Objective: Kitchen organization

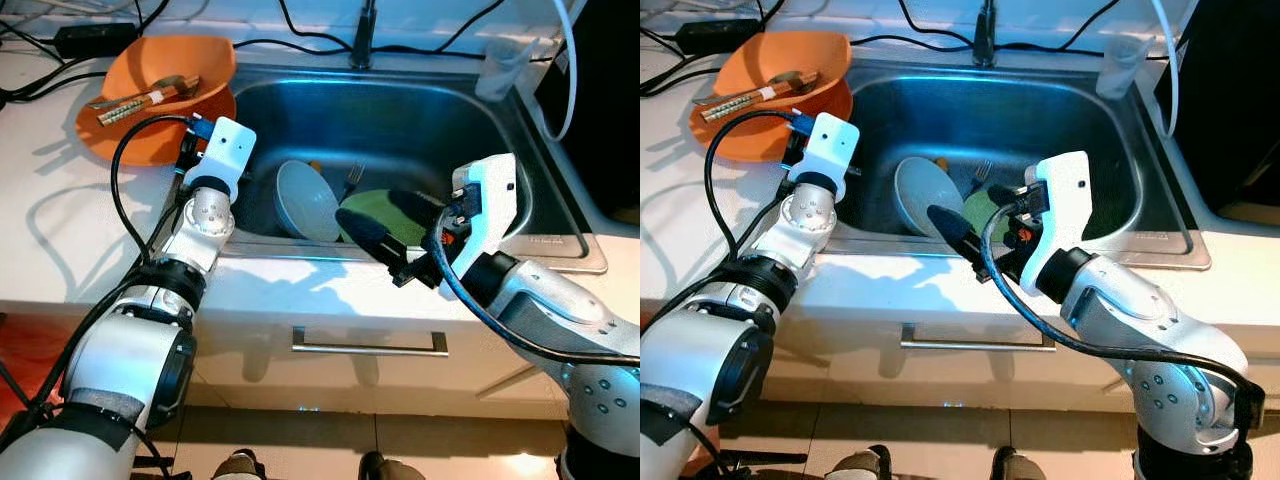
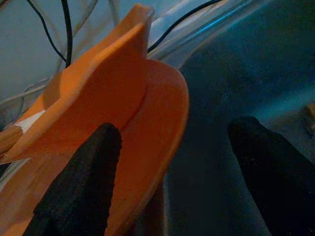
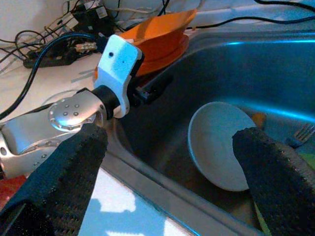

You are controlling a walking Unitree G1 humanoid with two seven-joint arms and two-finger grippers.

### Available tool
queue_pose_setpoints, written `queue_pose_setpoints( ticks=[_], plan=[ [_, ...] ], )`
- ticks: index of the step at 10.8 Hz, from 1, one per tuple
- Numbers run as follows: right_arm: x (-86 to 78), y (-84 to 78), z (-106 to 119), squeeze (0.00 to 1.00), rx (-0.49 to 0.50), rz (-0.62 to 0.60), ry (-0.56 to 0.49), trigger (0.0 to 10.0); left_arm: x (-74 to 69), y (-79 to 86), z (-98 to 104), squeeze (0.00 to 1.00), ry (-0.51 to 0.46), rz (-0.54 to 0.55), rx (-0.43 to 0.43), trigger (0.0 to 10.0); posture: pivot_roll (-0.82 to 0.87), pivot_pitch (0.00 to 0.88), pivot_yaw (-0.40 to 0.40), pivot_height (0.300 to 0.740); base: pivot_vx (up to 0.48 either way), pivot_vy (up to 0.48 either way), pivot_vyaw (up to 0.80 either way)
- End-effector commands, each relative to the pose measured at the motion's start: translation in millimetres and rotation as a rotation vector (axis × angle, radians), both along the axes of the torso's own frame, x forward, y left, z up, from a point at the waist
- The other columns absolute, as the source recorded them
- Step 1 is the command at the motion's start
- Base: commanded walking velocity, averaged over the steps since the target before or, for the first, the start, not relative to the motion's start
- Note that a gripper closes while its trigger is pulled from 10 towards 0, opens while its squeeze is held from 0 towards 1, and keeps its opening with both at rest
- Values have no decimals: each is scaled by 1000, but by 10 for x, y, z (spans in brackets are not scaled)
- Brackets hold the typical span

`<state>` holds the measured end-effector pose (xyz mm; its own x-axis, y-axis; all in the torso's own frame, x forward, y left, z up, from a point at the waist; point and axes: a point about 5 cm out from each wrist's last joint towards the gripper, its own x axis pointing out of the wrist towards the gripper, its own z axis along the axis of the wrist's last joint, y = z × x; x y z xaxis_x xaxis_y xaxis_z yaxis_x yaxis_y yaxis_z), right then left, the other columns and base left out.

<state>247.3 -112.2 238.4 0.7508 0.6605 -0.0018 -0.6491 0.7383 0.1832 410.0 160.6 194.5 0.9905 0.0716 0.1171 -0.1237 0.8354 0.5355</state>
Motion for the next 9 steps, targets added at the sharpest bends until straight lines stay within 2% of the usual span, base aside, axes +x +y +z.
queue_pose_setpoints(
  ticks=[1,4,5,6,7,8,9],
  plan=[
    [-36,-21,4,0,-3,-3,3,10000,-54,11,-256,0,101,20,45,10000,-127,212,-18,740,0,0,0],
    [-42,-12,2,0,1,-2,5,10000,-38,55,-219,0,106,33,68,10000,-125,213,-18,740,0,0,0],
    [-45,-10,1,0,2,-2,7,10000,-41,72,-230,0,114,39,79,8784,-125,215,-18,740,0,0,0],
    [-49,-14,-4,0,3,-4,9,10000,-43,92,-238,0,124,45,95,8902,-126,216,-17,740,0,0,0],
    [-52,-15,-6,0,4,-5,11,10000,-44,109,-245,0,134,48,106,6118,-127,216,-15,740,0,0,0],
    [-55,-17,-11,0,4,-6,12,10000,-43,127,-246,0,142,51,110,0,-125,214,-15,740,0,0,0],
    [-58,-17,-14,0,4,-6,13,10000,-43,138,-243,0,142,54,113,0,-124,213,-15,740,0,0,0]
  ],
)
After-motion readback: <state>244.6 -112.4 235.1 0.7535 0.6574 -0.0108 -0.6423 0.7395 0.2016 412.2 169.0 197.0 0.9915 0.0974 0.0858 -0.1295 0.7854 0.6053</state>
